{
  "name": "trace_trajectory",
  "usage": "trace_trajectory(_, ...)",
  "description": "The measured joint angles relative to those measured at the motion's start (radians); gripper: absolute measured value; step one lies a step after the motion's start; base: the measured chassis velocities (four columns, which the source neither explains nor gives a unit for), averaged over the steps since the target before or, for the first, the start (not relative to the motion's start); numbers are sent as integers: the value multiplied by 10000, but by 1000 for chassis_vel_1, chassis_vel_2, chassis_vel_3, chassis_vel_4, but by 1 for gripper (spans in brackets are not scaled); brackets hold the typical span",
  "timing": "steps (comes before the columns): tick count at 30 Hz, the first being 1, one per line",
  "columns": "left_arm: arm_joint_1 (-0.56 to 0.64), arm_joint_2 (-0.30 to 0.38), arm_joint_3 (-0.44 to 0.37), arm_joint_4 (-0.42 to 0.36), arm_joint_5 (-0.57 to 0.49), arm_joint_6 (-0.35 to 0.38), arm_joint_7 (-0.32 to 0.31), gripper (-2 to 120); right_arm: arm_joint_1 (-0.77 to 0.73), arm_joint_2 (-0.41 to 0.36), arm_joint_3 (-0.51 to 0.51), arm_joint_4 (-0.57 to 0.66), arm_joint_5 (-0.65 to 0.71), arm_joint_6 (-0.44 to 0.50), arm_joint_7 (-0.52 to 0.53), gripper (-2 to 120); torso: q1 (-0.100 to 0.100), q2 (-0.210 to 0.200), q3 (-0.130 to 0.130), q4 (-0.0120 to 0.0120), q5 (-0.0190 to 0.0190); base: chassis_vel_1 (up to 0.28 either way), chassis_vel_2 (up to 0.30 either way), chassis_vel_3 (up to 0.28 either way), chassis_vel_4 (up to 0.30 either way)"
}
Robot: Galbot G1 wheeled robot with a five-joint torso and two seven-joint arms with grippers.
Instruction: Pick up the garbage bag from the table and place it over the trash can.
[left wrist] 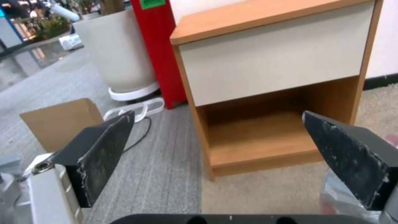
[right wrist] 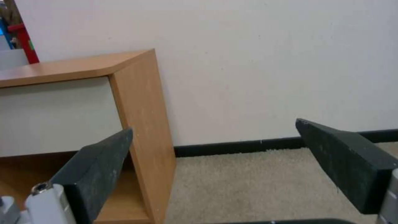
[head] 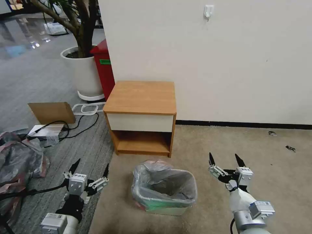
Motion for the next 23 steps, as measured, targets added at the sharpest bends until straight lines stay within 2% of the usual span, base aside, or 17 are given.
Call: trace_trajectory(23, -11, 4, 14, 17, -22, 3, -16, 100, 7, -6, -8, 0, 5, -14, 11, 100, 0, -1, 0, 0, 0, 0, 0, 0, 0)
